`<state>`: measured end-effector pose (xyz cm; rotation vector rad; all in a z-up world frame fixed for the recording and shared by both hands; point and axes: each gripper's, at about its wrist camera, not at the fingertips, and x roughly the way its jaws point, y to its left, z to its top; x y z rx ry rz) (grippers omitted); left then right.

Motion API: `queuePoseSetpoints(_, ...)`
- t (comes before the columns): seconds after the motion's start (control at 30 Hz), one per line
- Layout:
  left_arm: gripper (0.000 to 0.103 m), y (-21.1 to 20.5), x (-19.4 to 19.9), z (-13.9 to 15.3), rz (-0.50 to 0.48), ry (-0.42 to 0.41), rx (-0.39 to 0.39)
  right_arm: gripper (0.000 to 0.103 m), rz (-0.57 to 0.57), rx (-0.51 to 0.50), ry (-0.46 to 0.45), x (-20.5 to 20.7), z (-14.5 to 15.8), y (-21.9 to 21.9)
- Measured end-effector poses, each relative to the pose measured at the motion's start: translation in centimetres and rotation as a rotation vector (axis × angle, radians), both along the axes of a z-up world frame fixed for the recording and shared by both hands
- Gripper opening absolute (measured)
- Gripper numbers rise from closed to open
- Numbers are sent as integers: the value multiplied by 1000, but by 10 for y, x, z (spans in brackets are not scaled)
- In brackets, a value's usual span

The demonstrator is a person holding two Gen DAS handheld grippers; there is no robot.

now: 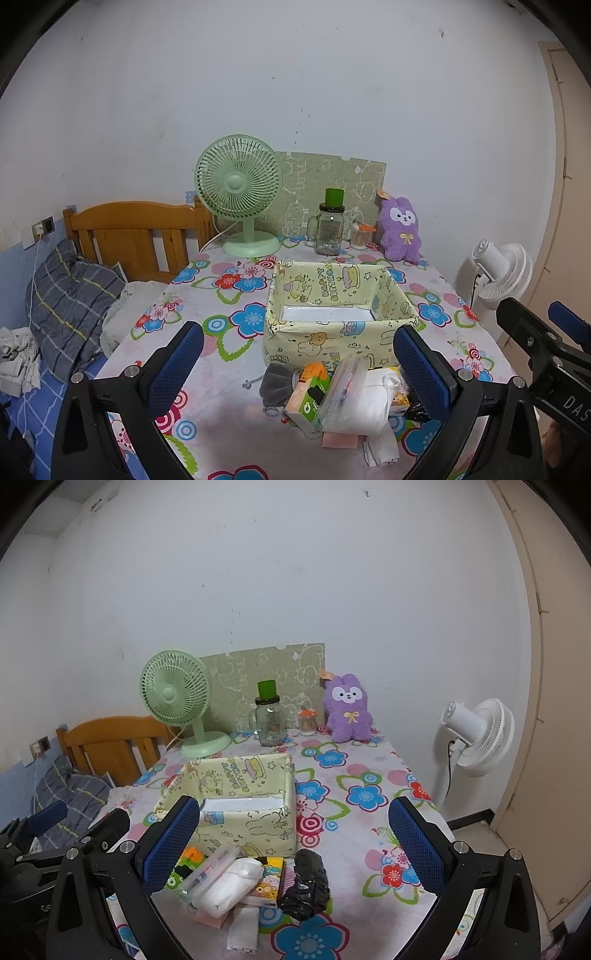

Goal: Organize soft objects

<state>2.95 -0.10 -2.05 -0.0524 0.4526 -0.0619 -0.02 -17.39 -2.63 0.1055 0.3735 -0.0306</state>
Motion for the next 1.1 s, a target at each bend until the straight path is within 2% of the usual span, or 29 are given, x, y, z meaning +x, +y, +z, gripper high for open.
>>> queuePoseSetpoints(0.63, 103, -6, -7, 2, -34, -13, 12, 103, 5, 37, -1, -2, 2, -7)
queuePoseSetpoints(1.1, 103, -7, -7, 3, -24, -6, 7, 103, 8, 44, 3, -3, 0, -8)
